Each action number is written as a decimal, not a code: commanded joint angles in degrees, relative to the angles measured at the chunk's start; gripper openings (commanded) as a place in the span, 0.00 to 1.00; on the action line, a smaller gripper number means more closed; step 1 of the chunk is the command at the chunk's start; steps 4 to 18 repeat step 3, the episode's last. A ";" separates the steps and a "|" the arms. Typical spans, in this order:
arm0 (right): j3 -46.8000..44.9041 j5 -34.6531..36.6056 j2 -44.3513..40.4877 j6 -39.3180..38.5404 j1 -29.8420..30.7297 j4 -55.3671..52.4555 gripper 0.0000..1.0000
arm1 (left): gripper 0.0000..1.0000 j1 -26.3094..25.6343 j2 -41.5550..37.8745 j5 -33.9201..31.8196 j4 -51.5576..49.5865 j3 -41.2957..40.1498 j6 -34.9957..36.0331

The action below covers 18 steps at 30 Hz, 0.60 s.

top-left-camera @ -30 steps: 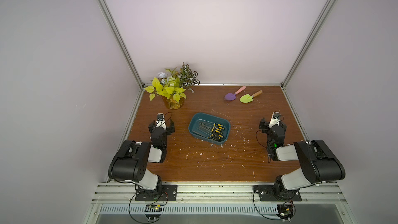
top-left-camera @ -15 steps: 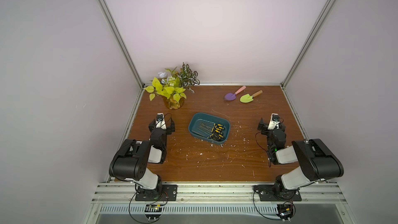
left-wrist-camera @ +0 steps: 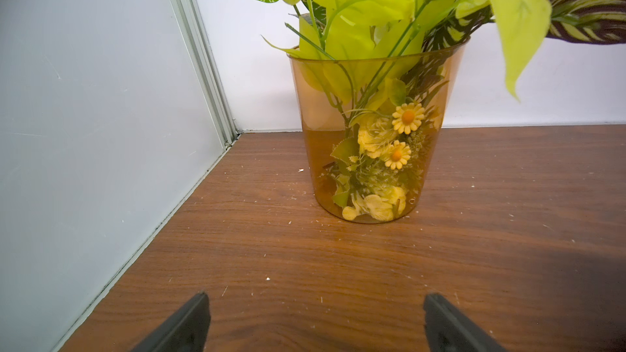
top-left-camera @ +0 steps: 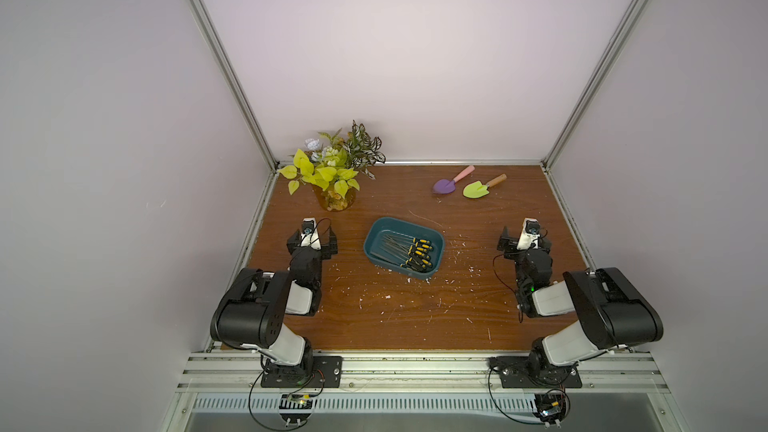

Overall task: Put the file tool into the storage box
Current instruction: Reset both arms

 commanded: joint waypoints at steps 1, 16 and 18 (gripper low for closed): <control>0.29 -0.81 0.35 -0.27 -0.02 2.29 0.99 | 0.99 0.76 -0.08 0.89 1.59 0.00 0.32; 0.20 -0.81 0.30 -0.32 -0.05 2.48 0.99 | 1.00 0.76 -0.11 0.83 1.57 0.03 0.28; 0.20 -0.81 0.30 -0.32 -0.05 2.48 0.99 | 1.00 0.76 -0.11 0.83 1.57 0.03 0.28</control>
